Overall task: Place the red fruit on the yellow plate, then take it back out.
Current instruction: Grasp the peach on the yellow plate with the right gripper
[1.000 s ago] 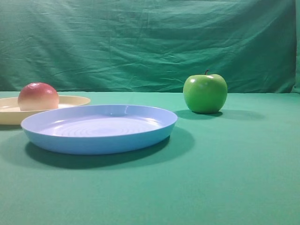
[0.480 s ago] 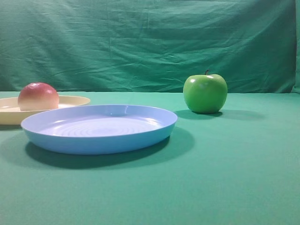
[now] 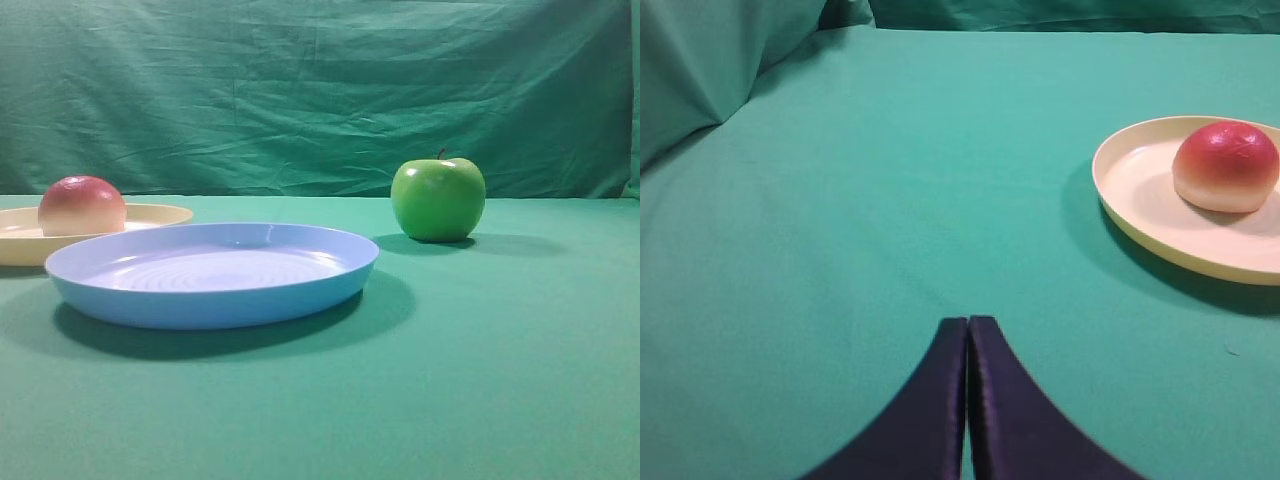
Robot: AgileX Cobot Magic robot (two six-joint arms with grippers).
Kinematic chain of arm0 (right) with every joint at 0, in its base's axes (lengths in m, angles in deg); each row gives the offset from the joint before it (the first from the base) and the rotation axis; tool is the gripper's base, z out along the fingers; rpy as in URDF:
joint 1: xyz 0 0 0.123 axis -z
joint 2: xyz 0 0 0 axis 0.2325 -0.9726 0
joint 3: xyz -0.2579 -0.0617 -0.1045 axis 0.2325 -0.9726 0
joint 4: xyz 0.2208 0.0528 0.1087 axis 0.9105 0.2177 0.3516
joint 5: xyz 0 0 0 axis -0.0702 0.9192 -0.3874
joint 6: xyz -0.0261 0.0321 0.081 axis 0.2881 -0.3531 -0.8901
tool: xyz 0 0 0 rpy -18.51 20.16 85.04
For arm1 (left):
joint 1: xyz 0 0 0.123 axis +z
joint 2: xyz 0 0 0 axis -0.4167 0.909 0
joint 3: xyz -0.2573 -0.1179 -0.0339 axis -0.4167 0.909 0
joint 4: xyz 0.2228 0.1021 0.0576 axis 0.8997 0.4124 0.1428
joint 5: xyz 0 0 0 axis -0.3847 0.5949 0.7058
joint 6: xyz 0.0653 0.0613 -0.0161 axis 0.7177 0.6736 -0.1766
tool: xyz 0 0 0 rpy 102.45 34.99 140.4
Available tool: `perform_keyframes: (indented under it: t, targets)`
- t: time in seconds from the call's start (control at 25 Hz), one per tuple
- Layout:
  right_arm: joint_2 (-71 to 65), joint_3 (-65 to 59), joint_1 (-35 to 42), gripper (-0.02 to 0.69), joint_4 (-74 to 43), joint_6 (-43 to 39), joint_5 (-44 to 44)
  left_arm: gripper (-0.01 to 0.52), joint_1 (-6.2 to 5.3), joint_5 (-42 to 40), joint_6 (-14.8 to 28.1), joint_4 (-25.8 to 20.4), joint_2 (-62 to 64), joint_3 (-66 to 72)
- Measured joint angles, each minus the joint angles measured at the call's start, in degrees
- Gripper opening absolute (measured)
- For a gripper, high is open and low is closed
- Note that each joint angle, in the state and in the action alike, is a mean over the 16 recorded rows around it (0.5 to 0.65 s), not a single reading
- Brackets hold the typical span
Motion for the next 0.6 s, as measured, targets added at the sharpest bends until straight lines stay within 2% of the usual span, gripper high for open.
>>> perform_keyframes:
  t: [0.28,0.6]
  targets:
    - [-8.1,3.9,-5.2,0.0,-0.5,0.2,-4.8,0.0,0.0,0.0,0.0,0.0,0.0,0.0]
    - [-20.3,16.7,-9.1,0.0,-2.0,2.8,5.4,0.0,0.0,0.0,0.0,0.0,0.0,0.0]
